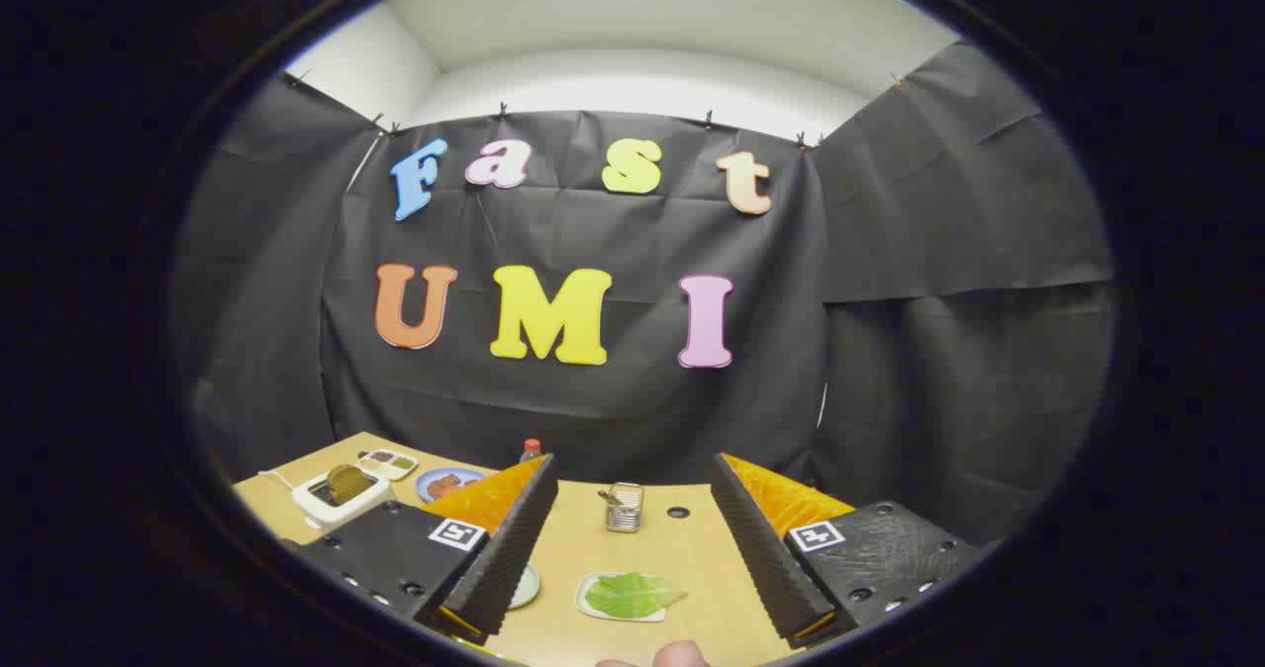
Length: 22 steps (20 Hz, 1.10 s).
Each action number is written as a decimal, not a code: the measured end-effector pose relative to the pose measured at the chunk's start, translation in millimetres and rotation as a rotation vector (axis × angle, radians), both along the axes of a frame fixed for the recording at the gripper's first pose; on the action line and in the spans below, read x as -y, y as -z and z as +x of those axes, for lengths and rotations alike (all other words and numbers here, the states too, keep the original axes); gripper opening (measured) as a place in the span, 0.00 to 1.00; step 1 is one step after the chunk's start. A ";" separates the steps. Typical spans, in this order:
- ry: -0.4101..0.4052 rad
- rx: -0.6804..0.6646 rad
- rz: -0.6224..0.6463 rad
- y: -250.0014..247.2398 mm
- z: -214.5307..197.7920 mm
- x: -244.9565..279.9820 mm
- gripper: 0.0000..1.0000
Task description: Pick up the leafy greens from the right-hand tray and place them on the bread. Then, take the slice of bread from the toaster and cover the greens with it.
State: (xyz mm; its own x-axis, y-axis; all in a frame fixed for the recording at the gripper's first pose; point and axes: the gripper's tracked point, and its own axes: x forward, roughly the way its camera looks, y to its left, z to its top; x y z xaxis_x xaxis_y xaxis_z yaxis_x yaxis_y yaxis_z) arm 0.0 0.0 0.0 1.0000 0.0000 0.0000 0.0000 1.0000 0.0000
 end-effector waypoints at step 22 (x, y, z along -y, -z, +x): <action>0.049 -0.062 0.052 41.7 32.2 46.3 0.95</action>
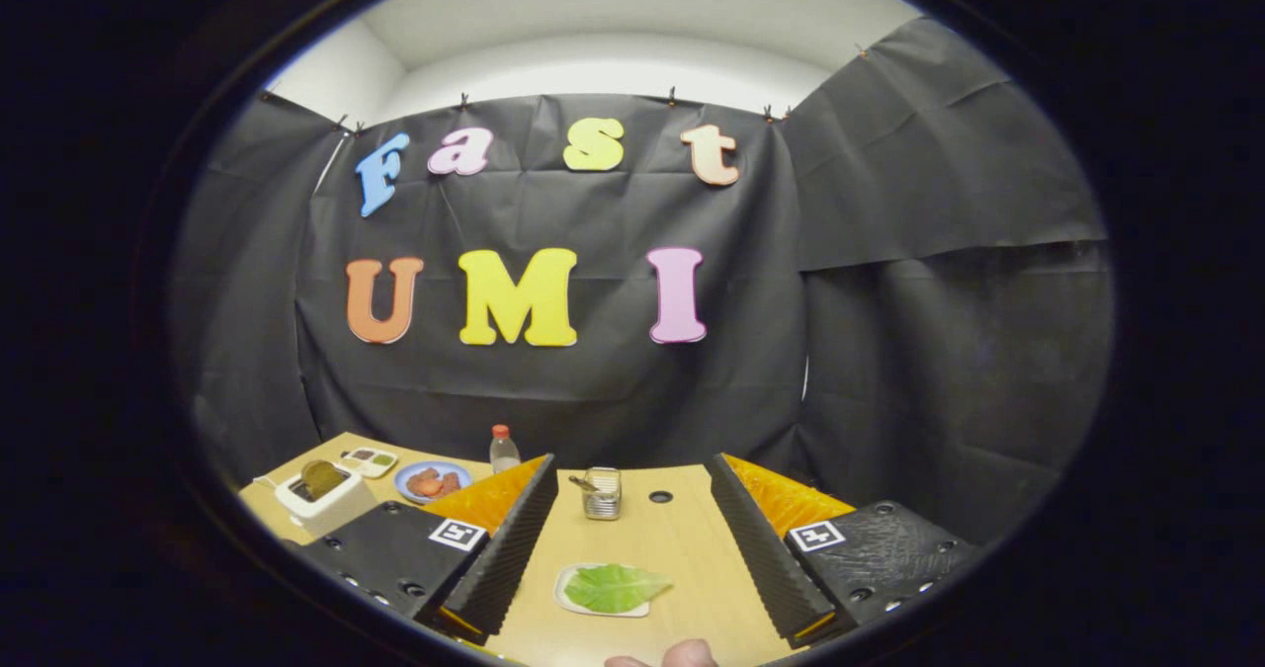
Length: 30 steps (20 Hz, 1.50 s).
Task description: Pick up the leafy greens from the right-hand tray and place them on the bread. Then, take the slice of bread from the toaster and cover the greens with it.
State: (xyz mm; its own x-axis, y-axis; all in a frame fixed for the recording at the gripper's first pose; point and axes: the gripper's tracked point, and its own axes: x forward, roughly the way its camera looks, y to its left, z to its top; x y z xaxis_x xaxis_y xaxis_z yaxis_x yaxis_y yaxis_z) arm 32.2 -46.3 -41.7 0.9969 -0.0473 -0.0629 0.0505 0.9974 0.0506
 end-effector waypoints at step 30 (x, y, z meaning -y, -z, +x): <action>-0.183 -0.507 0.109 357.8 161.2 16.7 0.95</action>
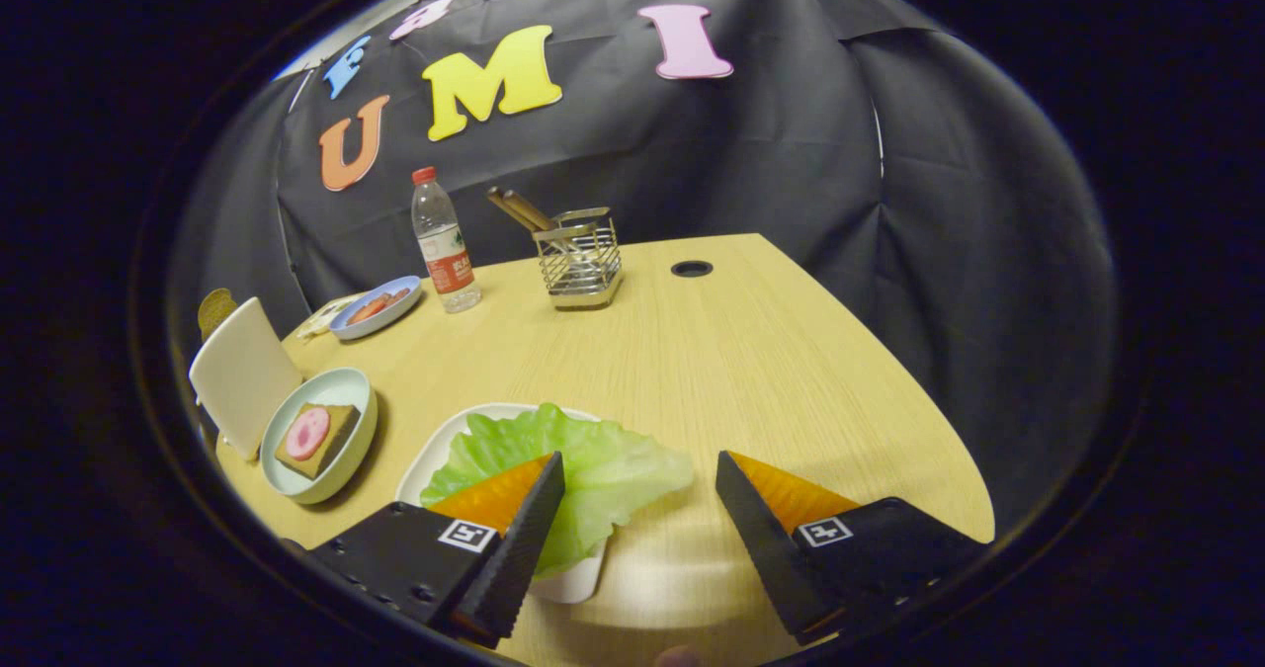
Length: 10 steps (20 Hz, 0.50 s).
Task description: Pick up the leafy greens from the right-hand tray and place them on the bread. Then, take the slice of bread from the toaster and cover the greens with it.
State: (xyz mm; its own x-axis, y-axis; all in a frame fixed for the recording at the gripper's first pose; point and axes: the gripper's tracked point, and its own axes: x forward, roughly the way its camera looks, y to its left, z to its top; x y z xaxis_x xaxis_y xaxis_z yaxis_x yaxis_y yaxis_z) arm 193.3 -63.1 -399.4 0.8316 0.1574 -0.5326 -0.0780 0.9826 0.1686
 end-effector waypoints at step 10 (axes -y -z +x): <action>0.037 0.028 -0.079 -14.7 2.3 4.4 0.13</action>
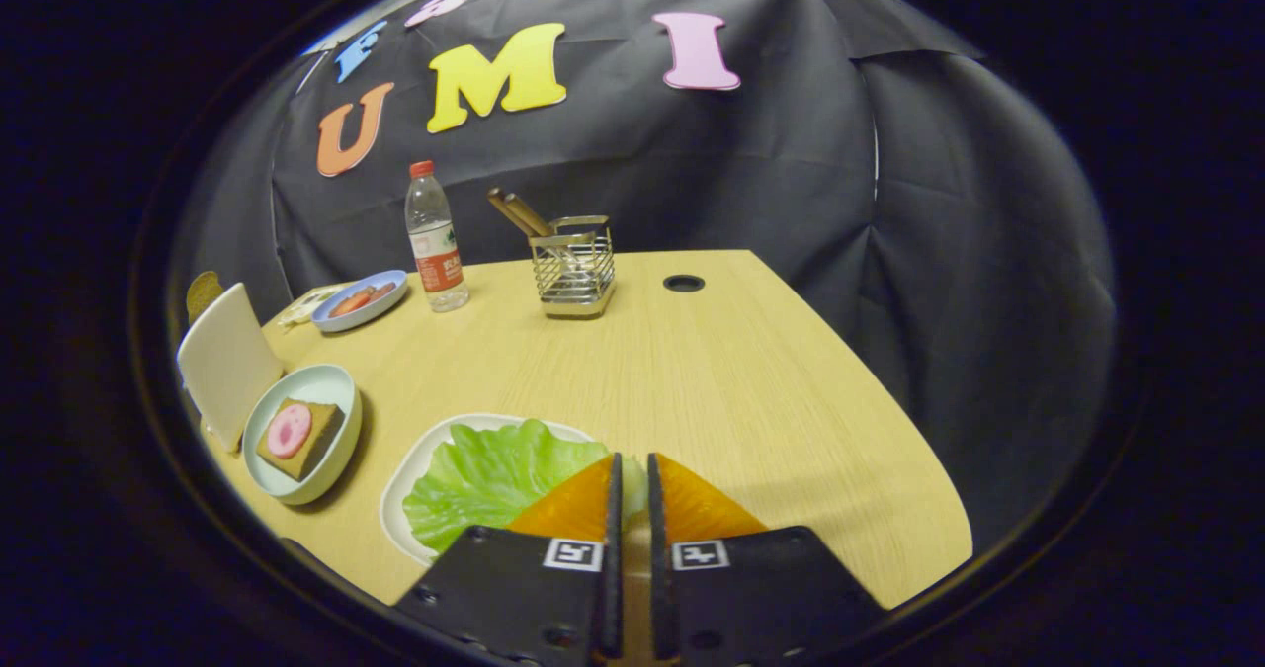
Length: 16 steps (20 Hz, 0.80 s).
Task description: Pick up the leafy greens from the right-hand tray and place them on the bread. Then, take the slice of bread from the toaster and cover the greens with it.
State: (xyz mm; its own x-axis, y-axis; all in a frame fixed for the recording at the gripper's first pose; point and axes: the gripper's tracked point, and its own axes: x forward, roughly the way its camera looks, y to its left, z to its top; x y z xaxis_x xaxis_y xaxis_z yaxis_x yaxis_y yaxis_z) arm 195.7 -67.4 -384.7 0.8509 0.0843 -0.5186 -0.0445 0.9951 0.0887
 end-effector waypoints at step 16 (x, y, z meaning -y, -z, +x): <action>-0.013 0.091 0.048 -117.4 -22.1 -33.0 0.00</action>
